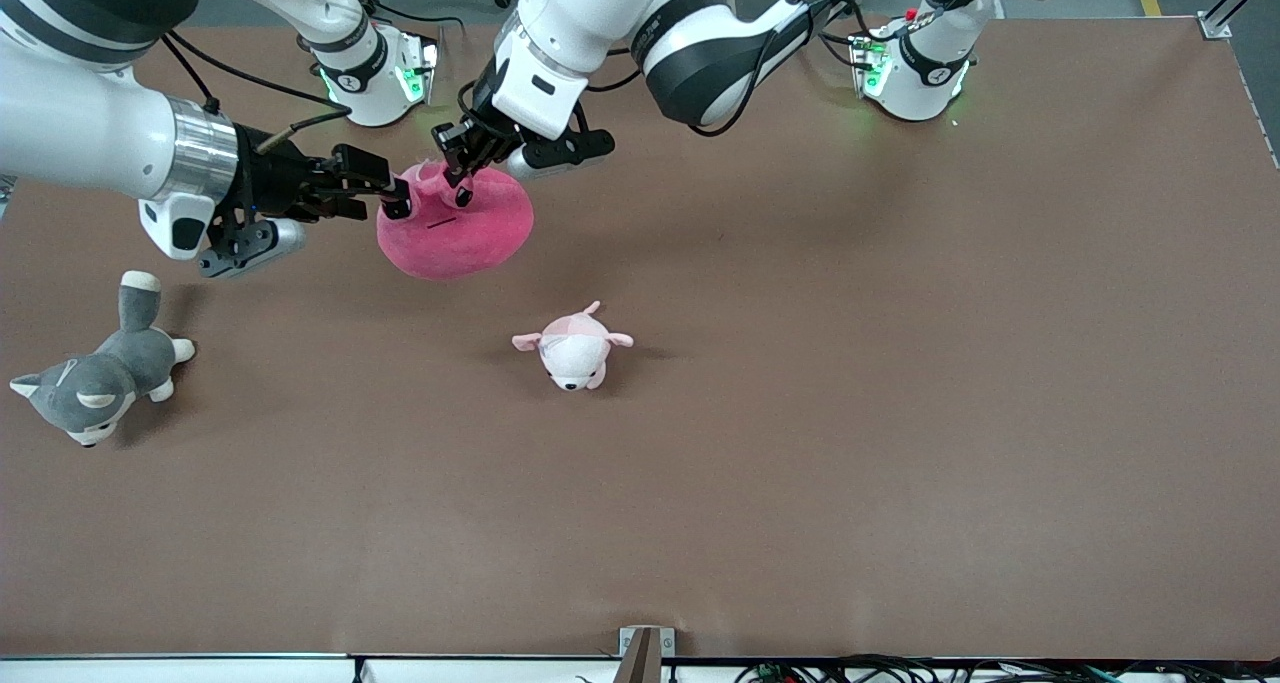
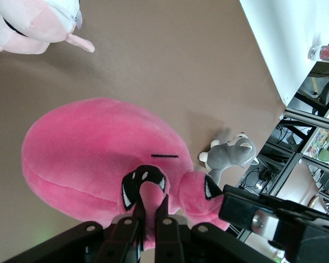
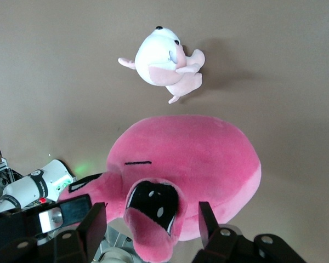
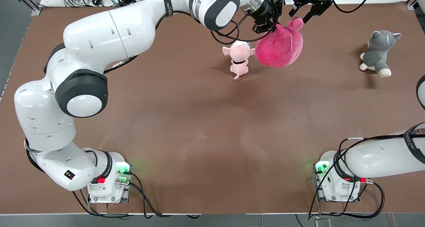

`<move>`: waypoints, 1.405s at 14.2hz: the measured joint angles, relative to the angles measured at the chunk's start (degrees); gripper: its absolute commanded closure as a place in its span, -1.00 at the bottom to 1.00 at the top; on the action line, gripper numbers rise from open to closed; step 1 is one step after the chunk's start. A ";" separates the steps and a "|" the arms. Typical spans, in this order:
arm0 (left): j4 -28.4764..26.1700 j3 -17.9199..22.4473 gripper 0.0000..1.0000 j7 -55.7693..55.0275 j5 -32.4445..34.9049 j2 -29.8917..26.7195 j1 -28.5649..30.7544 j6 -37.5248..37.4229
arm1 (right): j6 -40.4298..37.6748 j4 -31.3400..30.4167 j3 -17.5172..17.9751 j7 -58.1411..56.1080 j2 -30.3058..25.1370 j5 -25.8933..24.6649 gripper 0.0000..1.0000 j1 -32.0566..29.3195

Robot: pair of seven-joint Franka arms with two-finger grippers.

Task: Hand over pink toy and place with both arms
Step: 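Grasp the pink plush with the right gripper beside the left gripper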

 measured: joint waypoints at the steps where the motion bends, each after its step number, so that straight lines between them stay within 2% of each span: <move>1: 0.00 0.00 1.00 -0.02 0.00 0.00 0.00 0.00 | -0.24 0.00 0.00 0.00 0.04 0.00 -0.51 0.08; 11: 0.00 0.06 0.98 -0.05 0.00 0.02 0.01 0.00 | -1.31 -0.08 -0.02 0.00 0.49 -0.51 -0.46 0.45; 13: 0.00 0.08 0.98 -0.06 0.00 0.03 0.01 0.00 | -1.32 -0.08 -0.01 0.00 0.64 -0.54 -0.16 0.76; 14: 0.00 0.08 0.98 -0.06 0.00 0.03 0.01 0.00 | -1.32 -0.08 -0.01 0.00 0.69 -0.56 0.08 0.84; 15: 0.00 0.08 0.98 -0.06 0.00 0.03 0.01 0.00 | -1.33 -0.08 -0.02 0.00 0.78 -0.58 0.46 0.86; 16: 0.00 0.09 0.98 -0.06 0.00 0.03 0.01 0.00 | -1.37 -0.08 -0.02 0.00 0.88 -0.58 0.71 0.86; 18: 0.00 0.09 0.97 -0.06 0.00 0.04 0.01 0.00 | -1.93 -0.08 -0.02 -0.01 1.02 -0.59 0.90 0.86; 20: 0.00 0.09 0.95 -0.06 0.00 0.06 0.01 0.00 | -2.35 -0.08 -0.03 -0.01 1.05 -0.60 0.93 0.86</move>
